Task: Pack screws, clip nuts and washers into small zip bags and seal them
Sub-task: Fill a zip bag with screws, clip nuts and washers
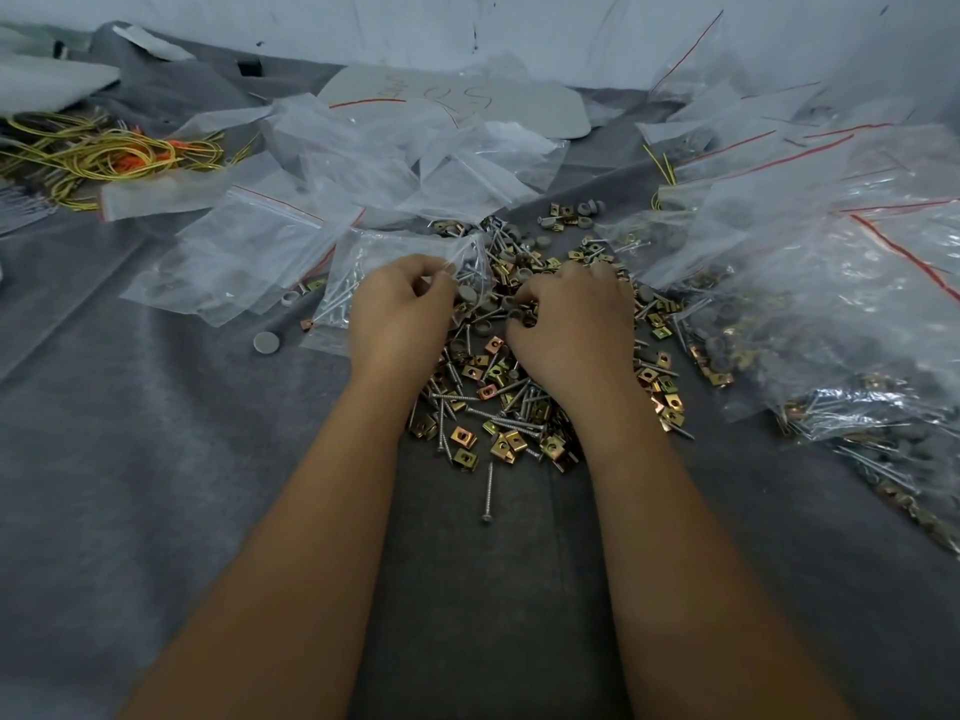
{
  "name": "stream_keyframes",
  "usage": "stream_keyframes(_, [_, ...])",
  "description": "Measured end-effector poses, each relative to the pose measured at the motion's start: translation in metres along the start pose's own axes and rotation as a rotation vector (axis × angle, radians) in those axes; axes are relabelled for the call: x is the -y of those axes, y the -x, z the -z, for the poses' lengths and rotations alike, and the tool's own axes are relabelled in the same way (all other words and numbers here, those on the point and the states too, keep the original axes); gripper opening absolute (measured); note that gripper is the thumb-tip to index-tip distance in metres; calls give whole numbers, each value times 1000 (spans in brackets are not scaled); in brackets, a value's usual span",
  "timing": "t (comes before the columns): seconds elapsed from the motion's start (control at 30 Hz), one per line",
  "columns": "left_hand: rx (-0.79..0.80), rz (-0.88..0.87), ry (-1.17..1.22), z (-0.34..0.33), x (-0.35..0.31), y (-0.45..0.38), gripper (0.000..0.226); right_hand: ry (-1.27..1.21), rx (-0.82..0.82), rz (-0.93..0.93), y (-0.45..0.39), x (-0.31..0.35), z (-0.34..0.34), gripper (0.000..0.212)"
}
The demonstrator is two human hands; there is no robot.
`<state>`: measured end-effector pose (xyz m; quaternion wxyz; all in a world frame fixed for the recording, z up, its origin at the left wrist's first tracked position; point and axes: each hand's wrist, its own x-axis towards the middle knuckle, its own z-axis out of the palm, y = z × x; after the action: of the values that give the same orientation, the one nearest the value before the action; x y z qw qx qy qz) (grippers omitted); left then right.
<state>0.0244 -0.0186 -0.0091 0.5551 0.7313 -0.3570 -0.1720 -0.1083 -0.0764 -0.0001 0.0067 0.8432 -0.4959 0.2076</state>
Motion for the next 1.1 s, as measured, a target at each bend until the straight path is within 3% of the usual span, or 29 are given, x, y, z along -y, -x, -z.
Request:
stream_keyframes(0.4, [4, 10, 33, 1, -1, 3, 22, -73, -17, -51, -5, 3, 4, 16])
stream_keyframes(0.6, [6, -63, -38, -1, 0, 4, 16, -402, -290, 57, -5, 10, 10, 9])
stream_keyframes(0.77, [-30, -131, 1, 0, -3, 7, 18, -410, -195, 147, -4, 12, 4, 26])
stream_keyframes(0.93, [-318, -173, 99, 6, -5, 4, 21, -564, -277, -72, -7, -1, 11, 26])
stream_keyframes(1.1, [-117, -146, -94, 2, -3, 6, 24, -412, -76, -146, -6, -10, 13, 24])
